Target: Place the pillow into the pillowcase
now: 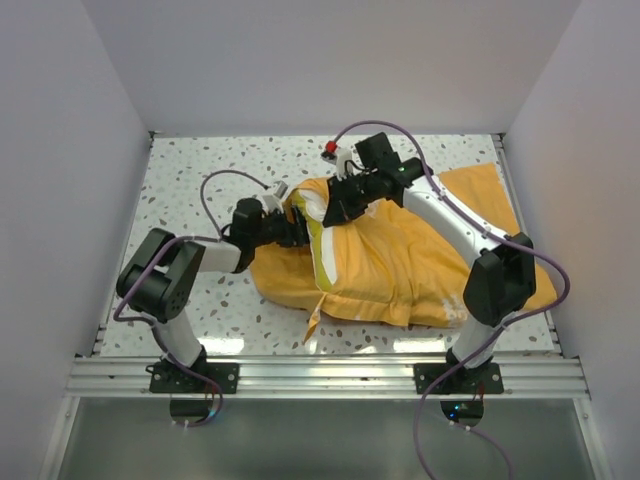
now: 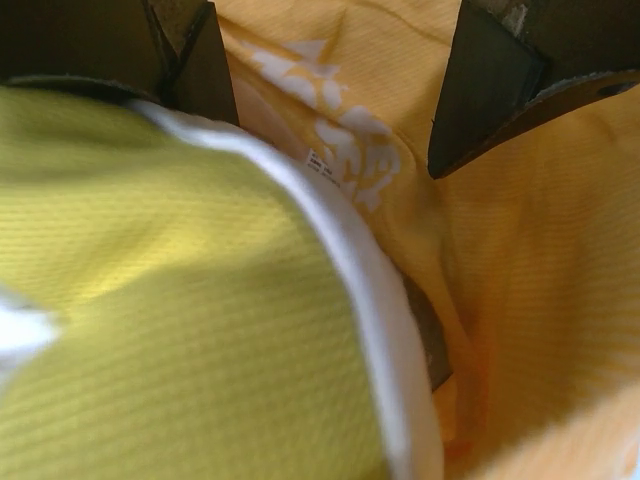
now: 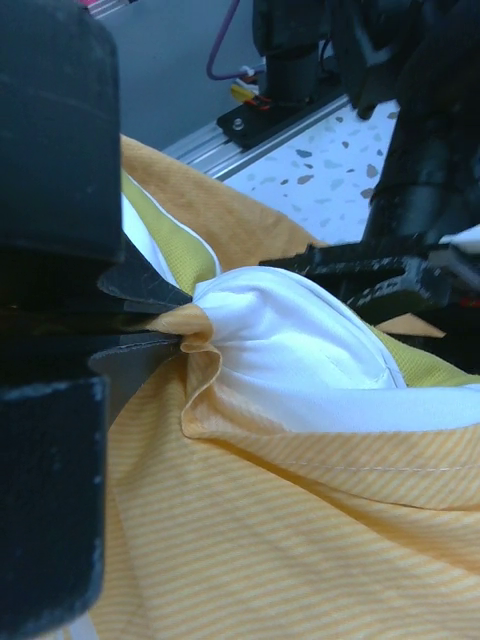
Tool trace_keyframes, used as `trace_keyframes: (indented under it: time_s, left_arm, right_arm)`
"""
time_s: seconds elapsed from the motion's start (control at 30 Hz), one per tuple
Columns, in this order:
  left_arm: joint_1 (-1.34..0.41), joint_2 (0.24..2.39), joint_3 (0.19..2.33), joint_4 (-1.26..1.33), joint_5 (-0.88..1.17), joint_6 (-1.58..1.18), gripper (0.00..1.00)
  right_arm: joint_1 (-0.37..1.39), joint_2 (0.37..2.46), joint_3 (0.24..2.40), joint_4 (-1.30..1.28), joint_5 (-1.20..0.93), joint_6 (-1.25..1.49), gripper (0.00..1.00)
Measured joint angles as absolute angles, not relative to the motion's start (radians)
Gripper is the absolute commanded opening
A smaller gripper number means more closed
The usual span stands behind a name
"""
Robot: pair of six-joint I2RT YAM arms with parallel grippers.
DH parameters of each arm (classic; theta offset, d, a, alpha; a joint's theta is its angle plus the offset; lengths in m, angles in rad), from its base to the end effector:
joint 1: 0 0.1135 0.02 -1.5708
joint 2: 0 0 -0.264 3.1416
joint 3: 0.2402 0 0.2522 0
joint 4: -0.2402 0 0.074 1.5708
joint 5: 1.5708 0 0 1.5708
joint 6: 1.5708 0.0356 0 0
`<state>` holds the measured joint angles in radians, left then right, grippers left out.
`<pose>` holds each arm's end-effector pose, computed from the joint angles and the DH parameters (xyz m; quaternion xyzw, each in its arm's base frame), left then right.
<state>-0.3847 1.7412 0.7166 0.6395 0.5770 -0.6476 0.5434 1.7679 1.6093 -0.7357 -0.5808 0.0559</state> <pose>0.3074 -0.1454 0.1565 0.0534 0.8091 -0.4696 0.3494 0.3220 0.2173 0.3120 -0.3103 0.8542 0.3519 0.2240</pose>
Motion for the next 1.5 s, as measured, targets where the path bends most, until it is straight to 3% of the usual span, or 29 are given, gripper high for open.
trace_keyframes:
  time_s: [0.3, 0.33, 0.37, 0.43, 0.47, 0.53, 0.63, 0.9, 1.17, 1.5]
  left_arm:
    - [-0.492, 1.896, 0.794, 0.674, 0.403, -0.725, 0.73]
    - [-0.495, 1.901, 0.809, 0.665, 0.384, -0.725, 0.68]
    - [-0.496, 1.906, 0.825, 0.652, 0.367, -0.722, 0.52]
    - [-0.496, 1.915, 0.862, 0.616, 0.331, -0.714, 0.31]
    - [-0.494, 1.918, 0.884, 0.587, 0.309, -0.702, 0.13]
    - [-0.482, 1.918, 0.920, 0.525, 0.271, -0.669, 0.02]
    - [-0.420, 1.890, 0.936, 0.405, 0.246, -0.581, 0.00]
    - [-0.058, 1.712, 1.017, 0.039, 0.315, -0.286, 0.00]
    - [-0.020, 1.653, 1.106, -0.136, 0.467, -0.136, 0.00]
    - [-0.010, 1.594, 1.166, -0.121, 0.809, -0.207, 0.00]
  right_arm:
    - [0.530, 1.700, 1.575, -0.640, -0.597, 0.221, 0.00]
    - [0.527, 1.696, 1.569, -0.633, -0.597, 0.229, 0.00]
    - [0.525, 1.690, 1.559, -0.622, -0.597, 0.240, 0.00]
    - [0.522, 1.677, 1.538, -0.607, -0.597, 0.255, 0.00]
    - [0.521, 1.669, 1.530, -0.607, -0.598, 0.258, 0.00]
    - [0.521, 1.657, 1.525, -0.620, -0.594, 0.248, 0.00]
    - [0.515, 1.645, 1.525, -0.648, -0.537, 0.182, 0.00]
    - [0.498, 1.675, 1.433, -0.615, -0.387, 0.020, 0.00]
    - [0.526, 1.853, 1.472, -0.562, -0.465, -0.066, 0.00]
    - [0.666, 2.099, 1.687, -0.610, -0.534, -0.154, 0.00]
